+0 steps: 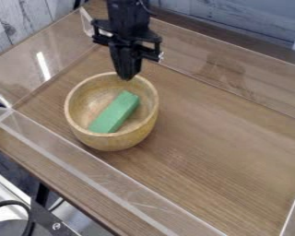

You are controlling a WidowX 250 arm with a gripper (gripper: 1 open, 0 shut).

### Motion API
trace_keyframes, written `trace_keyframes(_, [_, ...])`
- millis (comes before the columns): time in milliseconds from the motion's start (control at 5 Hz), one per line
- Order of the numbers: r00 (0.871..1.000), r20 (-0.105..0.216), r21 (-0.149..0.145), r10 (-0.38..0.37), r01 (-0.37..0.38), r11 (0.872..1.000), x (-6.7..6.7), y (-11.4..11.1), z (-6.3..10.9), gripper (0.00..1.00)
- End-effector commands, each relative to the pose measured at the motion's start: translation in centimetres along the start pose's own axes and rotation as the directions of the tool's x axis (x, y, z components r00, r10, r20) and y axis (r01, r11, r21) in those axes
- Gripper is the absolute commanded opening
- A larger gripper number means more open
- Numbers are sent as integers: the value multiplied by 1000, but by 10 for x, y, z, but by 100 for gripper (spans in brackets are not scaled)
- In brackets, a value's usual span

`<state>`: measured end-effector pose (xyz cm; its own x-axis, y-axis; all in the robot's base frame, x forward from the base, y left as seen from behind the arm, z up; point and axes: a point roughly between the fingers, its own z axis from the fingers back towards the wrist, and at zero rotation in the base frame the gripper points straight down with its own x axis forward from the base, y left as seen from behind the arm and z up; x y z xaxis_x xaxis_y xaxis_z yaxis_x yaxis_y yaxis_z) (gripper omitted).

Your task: Remove the green block from inside the brown bowl and put it on the table

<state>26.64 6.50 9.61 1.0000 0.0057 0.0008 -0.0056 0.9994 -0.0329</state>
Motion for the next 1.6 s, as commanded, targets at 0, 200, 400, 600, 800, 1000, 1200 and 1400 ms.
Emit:
trace_keyframes(0, [998,59,28,-1,-1,1000,3,6,11,100])
trace_keyframes(200, [999,49,33,-5,4,999,2,9,6,100])
trace_keyframes(400, [999,41,37,-6,5,999,1,11,2,100])
trace_keyframes(600, [1000,27,45,-6,5,999,-2,13,-6,100])
trace_keyframes(800, [1000,17,54,-8,7,999,-6,16,-14,100])
trace_keyframes(1000, [1000,9,62,-8,7,998,-9,18,-22,100])
trace_keyframes(1200, [1000,1,68,-7,7,998,-11,20,-30,100])
trace_keyframes(1400, [1000,-7,74,-7,7,997,-13,21,-38,100])
